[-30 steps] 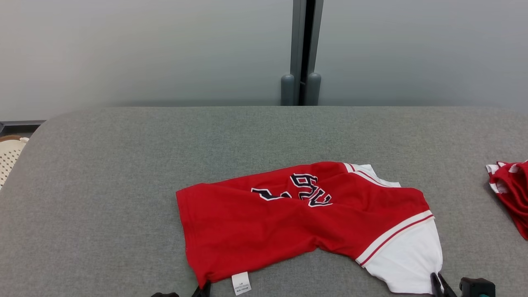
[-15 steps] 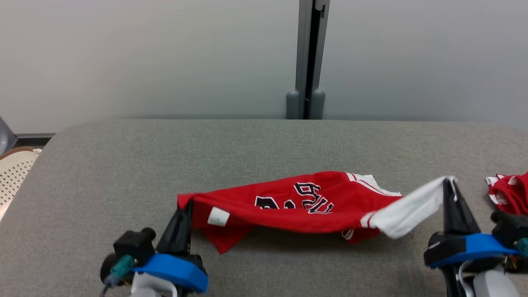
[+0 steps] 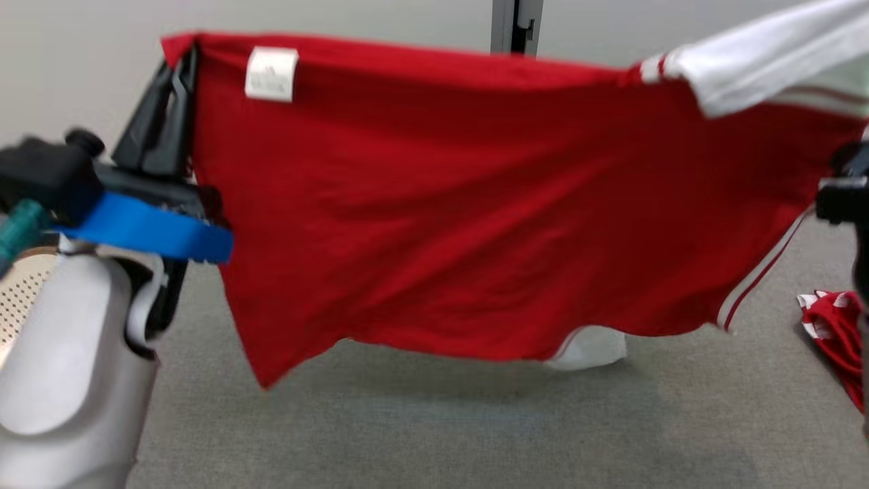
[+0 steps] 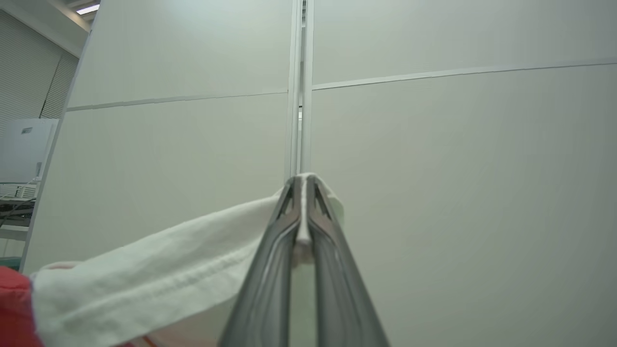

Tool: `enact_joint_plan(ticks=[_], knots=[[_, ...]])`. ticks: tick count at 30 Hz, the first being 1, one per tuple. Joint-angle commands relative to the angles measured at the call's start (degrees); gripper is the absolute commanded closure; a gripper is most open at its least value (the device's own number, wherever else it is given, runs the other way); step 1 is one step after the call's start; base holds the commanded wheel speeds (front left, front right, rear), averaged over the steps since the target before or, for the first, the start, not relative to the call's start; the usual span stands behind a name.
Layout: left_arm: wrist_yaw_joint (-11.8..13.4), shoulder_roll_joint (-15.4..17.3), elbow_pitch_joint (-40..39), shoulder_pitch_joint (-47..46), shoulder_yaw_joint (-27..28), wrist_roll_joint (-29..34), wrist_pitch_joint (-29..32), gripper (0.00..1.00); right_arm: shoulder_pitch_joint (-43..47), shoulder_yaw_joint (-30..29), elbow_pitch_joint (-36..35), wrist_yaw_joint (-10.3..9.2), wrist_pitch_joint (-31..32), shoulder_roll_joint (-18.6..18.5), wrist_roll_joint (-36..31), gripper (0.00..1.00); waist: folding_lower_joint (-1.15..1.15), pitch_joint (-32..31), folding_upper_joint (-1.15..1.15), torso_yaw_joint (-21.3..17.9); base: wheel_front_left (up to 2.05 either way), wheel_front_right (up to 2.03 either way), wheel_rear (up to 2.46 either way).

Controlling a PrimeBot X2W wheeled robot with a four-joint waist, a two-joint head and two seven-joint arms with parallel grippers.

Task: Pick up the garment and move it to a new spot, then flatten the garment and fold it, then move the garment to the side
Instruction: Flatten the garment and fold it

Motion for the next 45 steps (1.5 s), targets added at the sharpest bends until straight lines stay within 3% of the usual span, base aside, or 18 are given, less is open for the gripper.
enact_joint_plan(ticks=[1, 3, 9, 16, 22, 27, 32, 38, 45], knots=[[-0.1, 0.3, 0.0, -1.7, 0.0, -0.9, 1.2, 1.0, -2.2, 0.5, -0.1, 0.0, 0.8, -1.0, -0.1, 1.0, 0.0, 0.5, 0.0, 0.1, 0.0, 0.0, 0.0], [-0.1, 1.4, 1.0, -5.1, -0.7, -1.5, 4.2, 1.0, -7.1, 2.1, 1.9, -0.01, 2.3, -2.9, -1.5, 1.0, 0.0, 2.1, 0.0, 0.0, 0.0, 0.0, 0.0], [0.0, 0.9, 5.5, -10.5, -1.1, -2.4, 5.7, 1.0, -15.6, 3.8, 9.6, -0.01, 1.5, -3.5, -4.7, 1.0, 0.0, 6.4, 0.0, -0.1, 0.0, 0.0, 0.0], [1.4, -0.7, 15.0, -23.4, -0.4, 0.3, -0.2, 1.0, -32.6, 1.3, 20.8, -0.01, -2.7, -1.5, -11.7, 1.0, 0.0, 13.9, 0.0, -0.5, 0.0, 0.0, 0.0], [1.4, -2.6, 19.3, -27.3, 1.5, 0.9, -3.2, 1.0, -37.3, -2.2, 22.1, -0.01, -4.1, 0.8, -15.1, 1.0, 0.0, 16.0, 0.0, -1.2, 0.0, 0.0, 0.0], [1.0, -3.7, 20.4, -17.2, 4.4, 0.9, -3.3, 1.0, -25.8, -2.2, 18.3, -0.01, -4.1, 2.3, -13.3, 1.0, 0.0, 15.8, 0.0, -2.5, 0.0, 0.0, 0.0], [0.6, -7.0, 23.1, -0.4, 8.3, 0.5, -3.4, 1.0, -5.8, -2.1, 15.9, -0.04, -4.1, 4.2, -9.8, 1.0, 0.0, 14.4, 0.0, -3.1, 0.0, 0.0, 0.0], [0.2, -12.6, 28.0, 16.0, 9.3, 1.6, -3.4, 1.0, 17.2, -5.0, 17.6, -0.04, -4.2, 8.0, -6.7, 1.0, 0.0, 11.5, 0.0, -2.7, 0.0, 0.0, 0.0], [0.0, -15.7, 28.5, 27.0, 11.1, 3.3, -3.4, 1.0, 32.2, -4.9, 21.0, -0.03, -4.2, 10.4, -5.9, 1.0, 0.0, 6.9, 0.0, -2.8, 0.0, 0.0, 0.0]])
